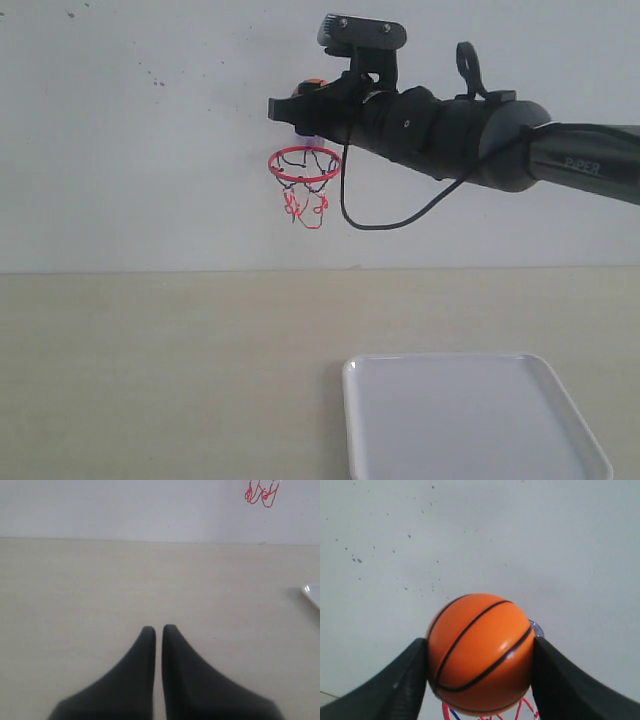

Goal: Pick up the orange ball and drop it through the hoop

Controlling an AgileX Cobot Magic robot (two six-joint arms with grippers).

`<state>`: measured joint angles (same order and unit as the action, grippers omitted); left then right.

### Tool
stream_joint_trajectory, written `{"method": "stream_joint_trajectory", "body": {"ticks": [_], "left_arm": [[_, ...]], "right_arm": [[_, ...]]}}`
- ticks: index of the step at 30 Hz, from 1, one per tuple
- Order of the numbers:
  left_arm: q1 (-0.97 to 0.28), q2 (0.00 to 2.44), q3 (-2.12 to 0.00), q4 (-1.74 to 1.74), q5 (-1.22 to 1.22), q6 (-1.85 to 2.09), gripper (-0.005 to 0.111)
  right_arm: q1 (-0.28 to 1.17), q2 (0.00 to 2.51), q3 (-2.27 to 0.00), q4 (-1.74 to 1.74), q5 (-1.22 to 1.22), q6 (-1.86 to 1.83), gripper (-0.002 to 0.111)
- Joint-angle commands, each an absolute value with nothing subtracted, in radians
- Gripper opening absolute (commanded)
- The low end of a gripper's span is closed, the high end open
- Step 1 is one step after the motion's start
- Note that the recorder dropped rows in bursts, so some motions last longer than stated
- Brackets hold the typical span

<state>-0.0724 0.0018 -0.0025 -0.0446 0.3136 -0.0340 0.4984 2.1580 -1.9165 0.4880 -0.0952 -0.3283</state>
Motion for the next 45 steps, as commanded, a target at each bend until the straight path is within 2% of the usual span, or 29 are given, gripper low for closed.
{"method": "stream_joint_trajectory", "body": {"ticks": [1, 11, 13, 15, 17, 20, 21, 37, 45], "left_arm": [[-0.079, 0.0, 0.0, -0.04, 0.307, -0.032, 0.004], [-0.079, 0.0, 0.0, -0.04, 0.307, -0.032, 0.004], [-0.079, 0.0, 0.0, -0.04, 0.307, -0.032, 0.004], [-0.079, 0.0, 0.0, -0.04, 0.307, -0.032, 0.004], [-0.079, 0.0, 0.0, -0.04, 0.307, -0.032, 0.004], [-0.079, 0.0, 0.0, -0.04, 0.307, -0.032, 0.004], [-0.079, 0.0, 0.0, -0.04, 0.307, -0.032, 0.004], [-0.079, 0.0, 0.0, -0.04, 0.307, -0.032, 0.004], [-0.079, 0.0, 0.0, -0.04, 0.307, -0.032, 0.004]], "right_arm": [[0.5, 2.188, -1.97, 0.488, -0.088, -0.32, 0.0], [0.5, 2.207, -2.014, 0.458, -0.069, -0.323, 0.0], [0.5, 2.207, -2.014, 0.463, -0.067, -0.323, 0.003], [0.5, 2.207, -2.014, 0.463, -0.067, -0.323, 0.013], [0.5, 2.207, -2.014, 0.463, -0.067, -0.325, 0.032], [0.5, 2.207, -2.014, 0.444, -0.086, -0.329, 0.068], [0.5, 2.207, -2.014, 0.43, -0.086, -0.331, 0.071], [0.498, 2.207, -2.014, 0.414, -0.081, -0.322, 0.069], [0.498, 2.195, -2.014, 0.414, 0.063, -0.324, 0.069]]}}
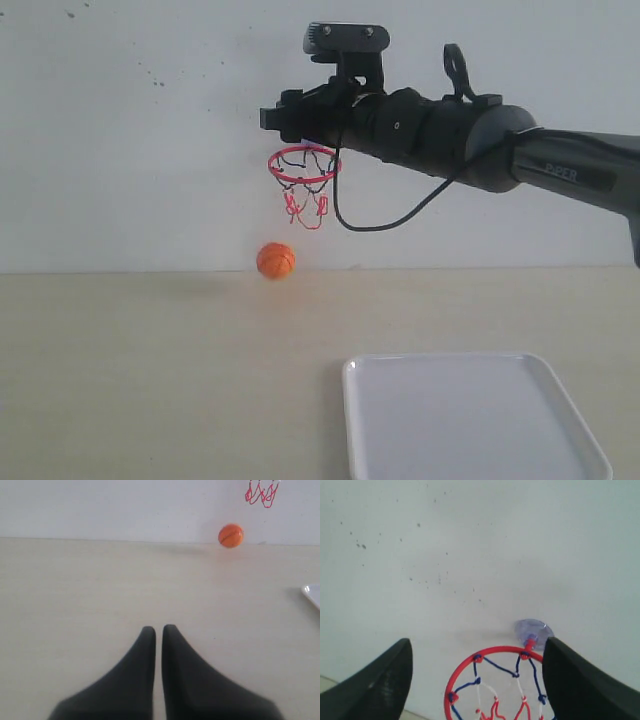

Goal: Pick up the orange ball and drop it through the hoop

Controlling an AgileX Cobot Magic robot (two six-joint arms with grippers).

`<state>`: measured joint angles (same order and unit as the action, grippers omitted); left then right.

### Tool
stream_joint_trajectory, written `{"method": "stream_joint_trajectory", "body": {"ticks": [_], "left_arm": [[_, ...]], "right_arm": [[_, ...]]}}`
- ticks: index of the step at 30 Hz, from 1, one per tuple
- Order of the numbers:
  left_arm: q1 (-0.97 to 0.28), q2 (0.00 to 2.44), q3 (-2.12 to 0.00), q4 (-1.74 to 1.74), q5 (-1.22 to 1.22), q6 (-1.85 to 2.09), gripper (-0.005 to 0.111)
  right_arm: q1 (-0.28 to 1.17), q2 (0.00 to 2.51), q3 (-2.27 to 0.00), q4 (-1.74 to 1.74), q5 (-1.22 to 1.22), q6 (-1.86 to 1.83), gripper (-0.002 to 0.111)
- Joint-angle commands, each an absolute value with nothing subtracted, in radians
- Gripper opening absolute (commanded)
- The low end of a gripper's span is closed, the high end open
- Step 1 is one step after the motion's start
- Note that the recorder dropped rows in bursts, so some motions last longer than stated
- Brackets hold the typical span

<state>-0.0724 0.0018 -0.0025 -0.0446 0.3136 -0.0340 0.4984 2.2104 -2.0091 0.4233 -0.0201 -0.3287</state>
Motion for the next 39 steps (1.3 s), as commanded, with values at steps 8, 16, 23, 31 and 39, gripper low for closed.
{"method": "stream_joint_trajectory", "body": {"ticks": [8, 16, 23, 31, 39], "left_arm": [[-0.079, 0.0, 0.0, -0.04, 0.307, -0.032, 0.004], [-0.079, 0.0, 0.0, -0.04, 0.307, -0.032, 0.004], [-0.079, 0.0, 0.0, -0.04, 0.307, -0.032, 0.004], [-0.079, 0.0, 0.0, -0.04, 0.307, -0.032, 0.004], [-0.079, 0.0, 0.0, -0.04, 0.307, -0.032, 0.004]], "right_arm": [[0.48, 2.141, -2.014, 0.41, 0.358, -0.324, 0.069], [0.458, 2.127, -2.014, 0.415, 0.784, -0.309, 0.069], [0.458, 2.064, -1.964, 0.415, 0.922, -0.303, 0.054], [0.458, 1.796, -1.573, 0.465, 0.892, -0.304, 0.0], [0.458, 1.472, -1.158, 0.565, 0.756, -0.297, 0.0]]}}
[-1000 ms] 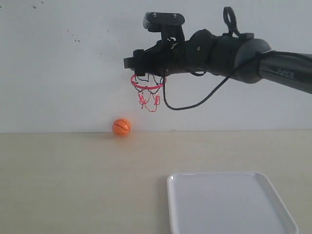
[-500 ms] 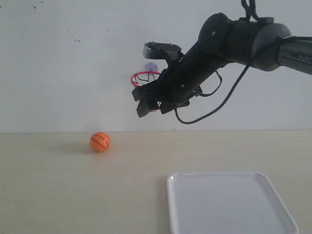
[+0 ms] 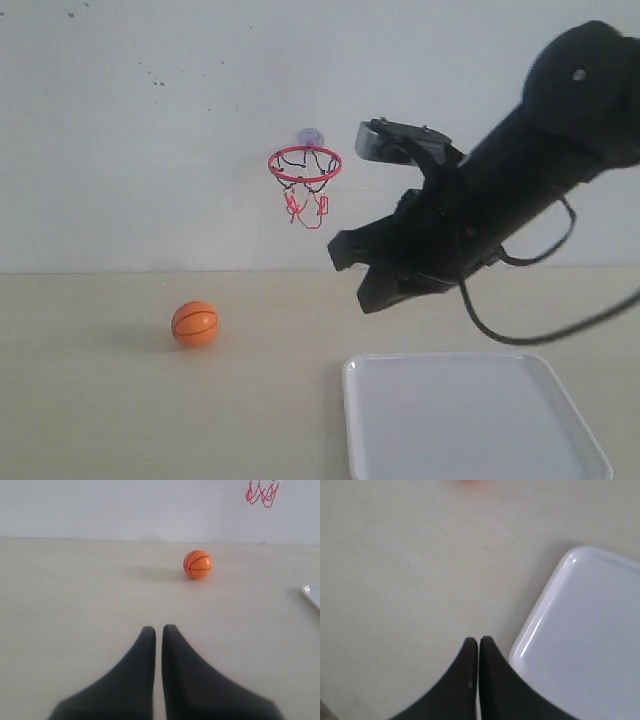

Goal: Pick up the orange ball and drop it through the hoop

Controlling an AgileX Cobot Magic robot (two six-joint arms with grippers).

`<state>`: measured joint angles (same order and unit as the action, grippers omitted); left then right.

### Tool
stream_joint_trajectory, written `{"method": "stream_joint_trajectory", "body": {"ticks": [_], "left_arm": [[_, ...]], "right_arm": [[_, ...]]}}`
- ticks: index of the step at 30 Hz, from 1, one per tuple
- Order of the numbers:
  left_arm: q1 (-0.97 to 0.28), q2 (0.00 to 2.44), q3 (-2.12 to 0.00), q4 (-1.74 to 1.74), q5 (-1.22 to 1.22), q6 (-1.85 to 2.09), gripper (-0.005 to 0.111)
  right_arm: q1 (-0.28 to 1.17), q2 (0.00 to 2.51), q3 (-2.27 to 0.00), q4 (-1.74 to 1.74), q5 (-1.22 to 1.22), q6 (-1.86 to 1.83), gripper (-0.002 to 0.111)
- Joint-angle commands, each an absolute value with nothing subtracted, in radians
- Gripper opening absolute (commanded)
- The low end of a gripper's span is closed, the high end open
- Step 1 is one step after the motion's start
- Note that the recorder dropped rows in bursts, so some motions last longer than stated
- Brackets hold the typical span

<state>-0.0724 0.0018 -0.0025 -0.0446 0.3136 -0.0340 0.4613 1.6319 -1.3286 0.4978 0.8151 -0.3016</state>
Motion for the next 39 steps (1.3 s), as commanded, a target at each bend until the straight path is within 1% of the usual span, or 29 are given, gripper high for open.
{"method": "stream_joint_trajectory", "body": {"ticks": [1, 7, 11, 14, 20, 27, 29, 31, 33, 37, 38, 39], "left_arm": [[-0.079, 0.0, 0.0, -0.04, 0.307, -0.032, 0.004], [-0.079, 0.0, 0.0, -0.04, 0.307, -0.032, 0.004], [-0.079, 0.0, 0.0, -0.04, 0.307, -0.032, 0.004], [-0.079, 0.0, 0.0, -0.04, 0.307, -0.032, 0.004], [-0.079, 0.0, 0.0, -0.04, 0.307, -0.032, 0.004], [-0.079, 0.0, 0.0, -0.04, 0.307, -0.032, 0.004], [-0.079, 0.0, 0.0, -0.04, 0.307, -0.032, 0.004], [-0.079, 0.0, 0.0, -0.04, 0.307, -0.032, 0.004], [-0.079, 0.0, 0.0, -0.04, 0.307, -0.032, 0.004], [-0.079, 0.0, 0.0, -0.04, 0.307, -0.032, 0.004], [-0.079, 0.0, 0.0, -0.04, 0.307, -0.032, 0.004], [-0.079, 0.0, 0.0, -0.04, 0.307, -0.032, 0.004]], "right_arm": [[0.458, 1.431, -1.109, 0.581, 0.745, -0.297, 0.0], [0.458, 1.242, -0.859, 0.689, 0.714, -0.295, 0.0], [0.458, 1.17, -0.775, 0.701, 0.78, -0.287, 0.0], [0.458, 1.149, -0.761, 0.699, 0.831, -0.287, 0.0], [0.458, 1.149, -0.761, 0.701, 0.834, -0.287, 0.0], [0.46, 1.149, -0.749, 0.707, 0.764, -0.304, 0.0], [0.463, 1.134, -0.711, 0.722, 0.683, -0.302, 0.0], [0.463, 1.065, -0.642, 0.775, 0.543, -0.297, 0.0], [0.463, 0.972, -0.541, 0.826, 0.399, -0.297, 0.0], [0.456, 0.779, -0.377, 0.836, 0.214, -0.299, 0.0], [0.425, 0.674, -0.301, 0.827, 0.156, -0.306, 0.0], [0.407, 0.635, -0.273, 0.822, 0.136, -0.309, 0.0]]}}
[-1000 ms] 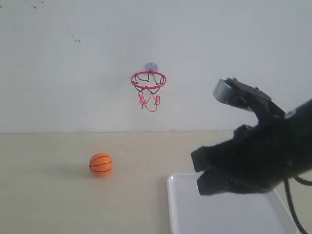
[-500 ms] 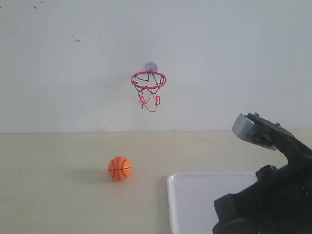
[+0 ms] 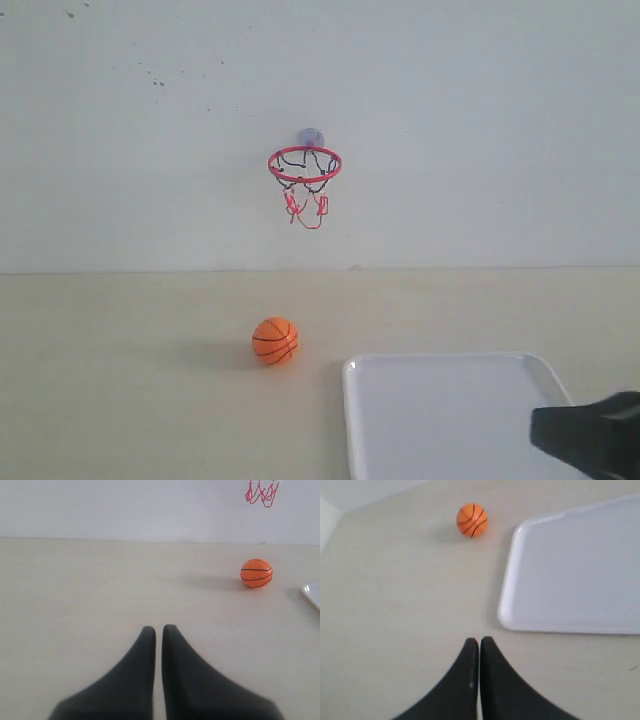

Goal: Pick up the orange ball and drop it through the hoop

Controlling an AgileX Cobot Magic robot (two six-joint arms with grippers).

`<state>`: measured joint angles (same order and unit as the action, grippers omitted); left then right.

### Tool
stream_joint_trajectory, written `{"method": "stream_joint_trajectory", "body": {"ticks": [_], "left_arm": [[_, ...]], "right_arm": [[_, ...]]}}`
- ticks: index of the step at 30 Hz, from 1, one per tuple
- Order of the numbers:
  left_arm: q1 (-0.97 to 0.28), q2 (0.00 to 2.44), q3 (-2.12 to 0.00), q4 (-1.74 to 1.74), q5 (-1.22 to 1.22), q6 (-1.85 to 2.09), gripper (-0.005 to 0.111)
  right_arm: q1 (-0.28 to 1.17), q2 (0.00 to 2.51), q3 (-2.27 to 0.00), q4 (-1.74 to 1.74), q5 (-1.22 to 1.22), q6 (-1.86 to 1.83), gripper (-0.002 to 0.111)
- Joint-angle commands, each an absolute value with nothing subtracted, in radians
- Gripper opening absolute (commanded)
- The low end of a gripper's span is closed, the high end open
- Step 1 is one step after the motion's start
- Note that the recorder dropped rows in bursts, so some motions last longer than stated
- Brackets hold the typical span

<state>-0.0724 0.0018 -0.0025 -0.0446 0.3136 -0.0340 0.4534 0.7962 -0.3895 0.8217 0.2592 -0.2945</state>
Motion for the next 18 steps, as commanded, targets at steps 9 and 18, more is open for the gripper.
{"method": "stream_joint_trajectory", "body": {"ticks": [9, 18], "left_arm": [[-0.079, 0.0, 0.0, -0.04, 0.307, -0.032, 0.004], [-0.079, 0.0, 0.0, -0.04, 0.307, -0.032, 0.004]], "right_arm": [[0.297, 0.255, 0.0, 0.825, -0.042, -0.296, 0.0], [0.299, 0.183, 0.0, 0.825, -0.047, -0.34, 0.0]]}}
